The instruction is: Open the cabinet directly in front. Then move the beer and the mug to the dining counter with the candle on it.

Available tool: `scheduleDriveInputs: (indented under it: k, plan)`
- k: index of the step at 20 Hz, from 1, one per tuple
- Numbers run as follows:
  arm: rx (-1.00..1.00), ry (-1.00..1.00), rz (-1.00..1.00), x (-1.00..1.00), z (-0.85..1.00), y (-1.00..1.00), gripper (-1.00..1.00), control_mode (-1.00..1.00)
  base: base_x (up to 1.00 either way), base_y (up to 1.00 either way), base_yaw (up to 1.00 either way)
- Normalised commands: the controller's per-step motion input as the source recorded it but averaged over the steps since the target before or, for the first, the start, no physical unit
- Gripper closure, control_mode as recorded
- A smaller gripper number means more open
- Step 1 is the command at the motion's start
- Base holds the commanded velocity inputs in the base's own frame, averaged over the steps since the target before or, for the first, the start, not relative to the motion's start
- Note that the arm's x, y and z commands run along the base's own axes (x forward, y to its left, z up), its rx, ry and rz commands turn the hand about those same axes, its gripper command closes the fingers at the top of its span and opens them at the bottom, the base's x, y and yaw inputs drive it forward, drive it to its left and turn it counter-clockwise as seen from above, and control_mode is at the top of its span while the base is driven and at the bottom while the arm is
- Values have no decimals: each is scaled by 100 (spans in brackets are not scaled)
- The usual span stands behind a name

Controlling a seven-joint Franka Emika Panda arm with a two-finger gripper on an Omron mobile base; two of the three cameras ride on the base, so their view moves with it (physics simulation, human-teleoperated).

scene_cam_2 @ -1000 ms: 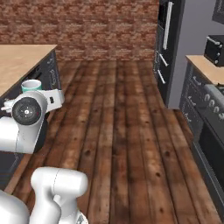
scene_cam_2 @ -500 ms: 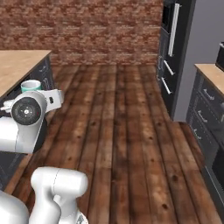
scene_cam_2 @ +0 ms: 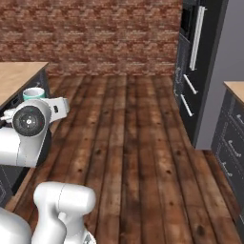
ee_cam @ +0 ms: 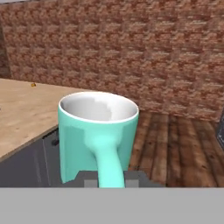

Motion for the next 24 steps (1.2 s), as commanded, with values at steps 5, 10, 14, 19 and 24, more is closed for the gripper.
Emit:
scheduleDriveInputs:
  k: [5,10,14,19,24]
  plan:
    - [0,0,0,0,0,0,100,100,100,22,0]
    - [0,0,0,0,0,0,100,100,100,24,0]
    - [0,0,0,0,0,0,100,100,100,33,0]
    - [0,0,0,0,0,0,100,100,100,35,2]
    - [0,0,0,0,0,0,100,100,100,18,1]
